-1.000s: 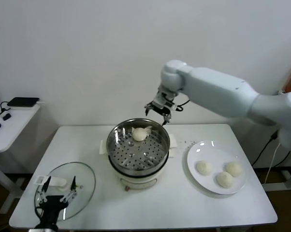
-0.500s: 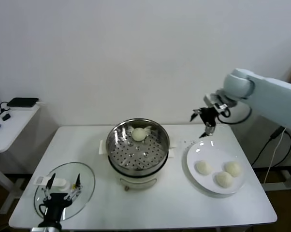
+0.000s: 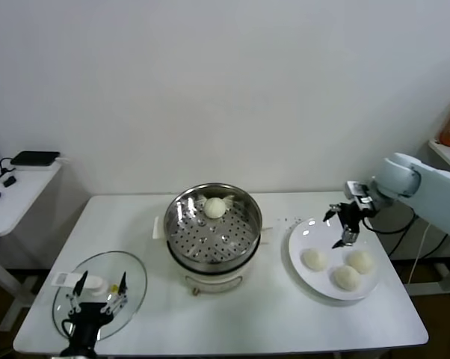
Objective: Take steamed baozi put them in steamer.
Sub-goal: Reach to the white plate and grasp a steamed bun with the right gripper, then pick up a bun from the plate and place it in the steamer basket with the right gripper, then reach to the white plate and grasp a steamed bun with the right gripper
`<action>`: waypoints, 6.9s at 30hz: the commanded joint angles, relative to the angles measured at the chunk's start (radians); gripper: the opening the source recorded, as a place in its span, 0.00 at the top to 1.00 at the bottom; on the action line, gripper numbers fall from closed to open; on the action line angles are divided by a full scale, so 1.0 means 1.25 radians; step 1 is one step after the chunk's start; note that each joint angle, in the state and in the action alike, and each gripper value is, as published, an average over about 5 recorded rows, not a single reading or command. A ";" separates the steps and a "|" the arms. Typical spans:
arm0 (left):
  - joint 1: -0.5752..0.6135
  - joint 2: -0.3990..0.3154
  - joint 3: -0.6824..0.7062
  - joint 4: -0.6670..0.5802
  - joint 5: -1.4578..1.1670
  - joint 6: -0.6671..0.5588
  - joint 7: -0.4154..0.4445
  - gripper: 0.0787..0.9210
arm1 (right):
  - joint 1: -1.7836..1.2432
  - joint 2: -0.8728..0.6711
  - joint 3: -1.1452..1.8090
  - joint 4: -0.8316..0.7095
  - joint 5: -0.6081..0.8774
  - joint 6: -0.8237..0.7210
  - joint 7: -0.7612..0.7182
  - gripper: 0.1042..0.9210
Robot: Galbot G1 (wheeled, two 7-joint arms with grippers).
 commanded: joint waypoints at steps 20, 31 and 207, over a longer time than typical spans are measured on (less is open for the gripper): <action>0.020 -0.001 -0.005 0.010 -0.002 -0.011 -0.003 0.12 | -0.186 0.117 0.098 -0.147 -0.078 0.025 0.056 0.12; 0.020 -0.003 -0.004 0.011 -0.001 -0.011 -0.003 0.12 | -0.201 0.144 0.110 -0.177 -0.094 0.039 0.055 0.12; 0.035 -0.008 0.003 -0.014 0.018 -0.016 -0.009 0.12 | 0.104 -0.099 -0.170 0.083 -0.085 0.135 -0.057 0.12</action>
